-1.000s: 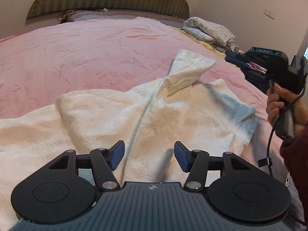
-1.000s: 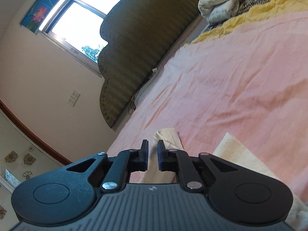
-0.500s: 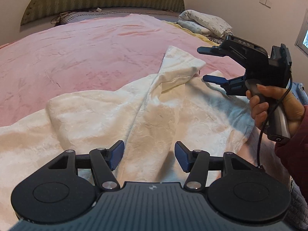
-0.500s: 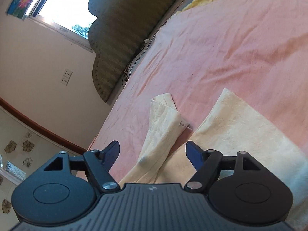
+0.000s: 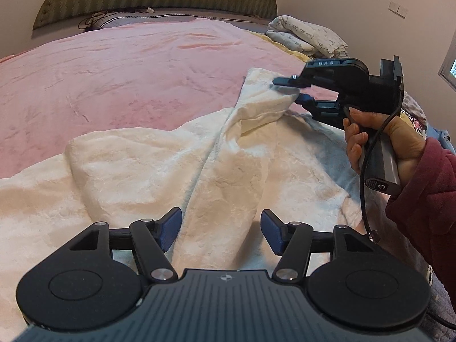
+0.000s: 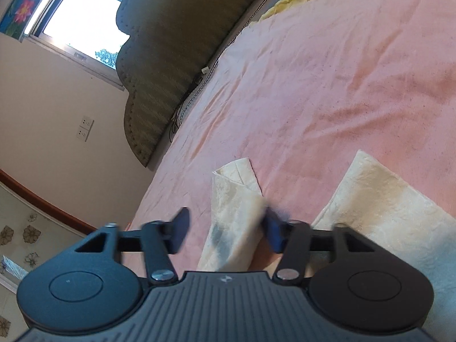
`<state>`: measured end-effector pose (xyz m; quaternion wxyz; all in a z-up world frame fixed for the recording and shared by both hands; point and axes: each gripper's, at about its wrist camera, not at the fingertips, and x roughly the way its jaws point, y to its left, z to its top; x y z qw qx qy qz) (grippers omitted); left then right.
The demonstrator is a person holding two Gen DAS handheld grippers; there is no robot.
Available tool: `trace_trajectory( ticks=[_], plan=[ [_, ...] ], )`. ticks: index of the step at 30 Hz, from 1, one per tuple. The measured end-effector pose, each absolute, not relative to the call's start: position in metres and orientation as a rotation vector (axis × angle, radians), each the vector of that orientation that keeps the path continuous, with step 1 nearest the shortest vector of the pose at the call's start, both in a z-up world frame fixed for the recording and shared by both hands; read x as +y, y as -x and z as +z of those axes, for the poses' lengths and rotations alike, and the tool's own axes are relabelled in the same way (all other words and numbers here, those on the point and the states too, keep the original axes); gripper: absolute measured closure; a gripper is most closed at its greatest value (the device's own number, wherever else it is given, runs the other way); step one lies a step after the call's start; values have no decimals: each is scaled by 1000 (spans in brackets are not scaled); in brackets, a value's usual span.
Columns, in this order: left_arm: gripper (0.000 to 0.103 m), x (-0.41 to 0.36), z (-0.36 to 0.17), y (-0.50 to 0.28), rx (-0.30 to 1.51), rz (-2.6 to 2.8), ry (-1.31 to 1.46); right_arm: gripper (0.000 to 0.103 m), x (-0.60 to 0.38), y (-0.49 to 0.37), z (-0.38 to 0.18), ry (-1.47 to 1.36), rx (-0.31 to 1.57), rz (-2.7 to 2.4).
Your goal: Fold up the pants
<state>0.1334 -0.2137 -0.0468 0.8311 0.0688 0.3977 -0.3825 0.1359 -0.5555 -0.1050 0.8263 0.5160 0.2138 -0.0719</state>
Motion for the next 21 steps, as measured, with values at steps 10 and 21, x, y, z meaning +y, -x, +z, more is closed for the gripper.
trace_trajectory(
  ticks=[10, 21],
  plan=[
    [79, -213, -42, -122, 806, -854, -187, 94, -562, -53, -58, -1032, 296, -80],
    [91, -209, -2, -94, 626, -806, -250, 94, -576, -26, -23, -1035, 213, -3]
  ],
)
